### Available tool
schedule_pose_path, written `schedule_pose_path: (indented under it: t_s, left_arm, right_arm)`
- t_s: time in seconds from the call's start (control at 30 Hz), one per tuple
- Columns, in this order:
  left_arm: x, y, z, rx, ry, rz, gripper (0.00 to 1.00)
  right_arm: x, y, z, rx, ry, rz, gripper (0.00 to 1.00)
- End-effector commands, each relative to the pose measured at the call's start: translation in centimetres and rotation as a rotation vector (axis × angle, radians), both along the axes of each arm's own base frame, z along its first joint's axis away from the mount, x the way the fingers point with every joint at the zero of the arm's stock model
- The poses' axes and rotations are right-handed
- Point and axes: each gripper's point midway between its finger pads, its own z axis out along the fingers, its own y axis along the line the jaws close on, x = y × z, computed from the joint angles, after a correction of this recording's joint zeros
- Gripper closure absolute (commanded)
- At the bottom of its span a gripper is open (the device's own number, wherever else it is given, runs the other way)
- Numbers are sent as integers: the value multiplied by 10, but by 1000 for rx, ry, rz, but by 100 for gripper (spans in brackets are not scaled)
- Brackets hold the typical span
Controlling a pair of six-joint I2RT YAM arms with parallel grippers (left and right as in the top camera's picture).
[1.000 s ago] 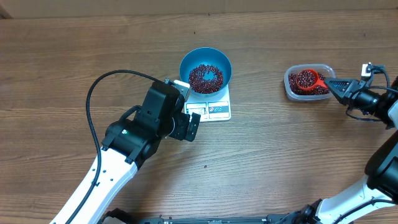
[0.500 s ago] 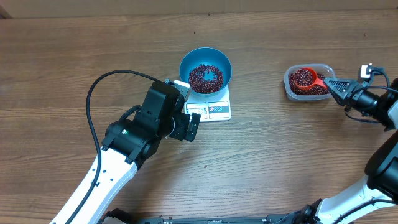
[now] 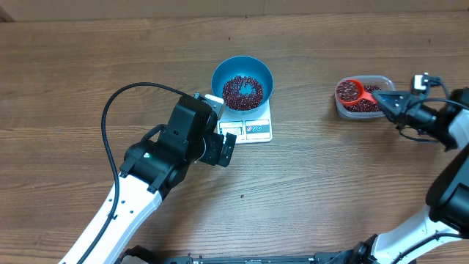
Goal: Scoop item into bowl and weigh 150g on scale
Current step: 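Tilt and lift the filled red cup out of the tub, then carry the filled red cup left over the teal bowl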
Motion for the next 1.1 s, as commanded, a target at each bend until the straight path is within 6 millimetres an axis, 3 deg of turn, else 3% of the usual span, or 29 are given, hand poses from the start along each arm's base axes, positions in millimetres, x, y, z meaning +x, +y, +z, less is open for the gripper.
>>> schedule_pose_path:
  t_s: [0.0,0.37,0.8,1.07]
  left_arm:
    - [4,-4,10,-10,-24,-19,1]
    - [4,-4,10,-10,-24,-20,0]
    - [4,-4,10,-10,-24,-20,0]
    - [4,-4,10,-10,-24,-19,0]
  right_arm:
    - [1,29,4,37,-18,76,96]
    - [-1,96,4,26,-39,250,96]
    - [-8,147,5,15,-72,386,96]
    - [-4,166,7,20,-63,431,96]
